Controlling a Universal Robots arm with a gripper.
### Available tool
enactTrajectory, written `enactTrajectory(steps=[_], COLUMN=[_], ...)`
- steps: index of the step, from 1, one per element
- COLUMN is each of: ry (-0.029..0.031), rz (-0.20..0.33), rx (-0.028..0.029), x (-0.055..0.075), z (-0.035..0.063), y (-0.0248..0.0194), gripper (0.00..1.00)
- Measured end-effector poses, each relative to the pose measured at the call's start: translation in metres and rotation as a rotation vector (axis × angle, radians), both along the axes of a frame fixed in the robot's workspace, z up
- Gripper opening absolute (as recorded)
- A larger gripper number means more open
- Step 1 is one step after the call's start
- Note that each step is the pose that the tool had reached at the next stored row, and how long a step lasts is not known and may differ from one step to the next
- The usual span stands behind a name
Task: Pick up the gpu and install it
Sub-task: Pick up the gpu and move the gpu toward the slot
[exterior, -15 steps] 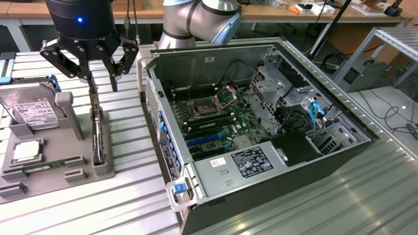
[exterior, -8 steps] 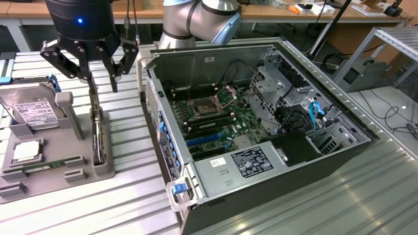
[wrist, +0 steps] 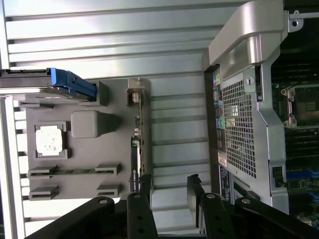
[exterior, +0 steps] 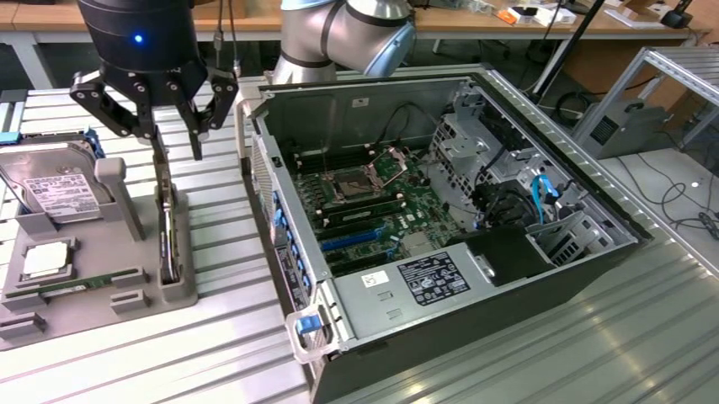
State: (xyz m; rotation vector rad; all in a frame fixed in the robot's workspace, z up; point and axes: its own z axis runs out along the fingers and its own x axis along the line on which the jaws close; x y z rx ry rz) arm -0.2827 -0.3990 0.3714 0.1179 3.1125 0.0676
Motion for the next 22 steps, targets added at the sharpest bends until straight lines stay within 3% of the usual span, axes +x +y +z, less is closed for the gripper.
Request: enactTrajectory(steps=[22], ry=[0.0], rz=[0.0], rx=[0.0], x=[-0.0006], z=[-0.0047], y=[0.0], gripper=[0.42])
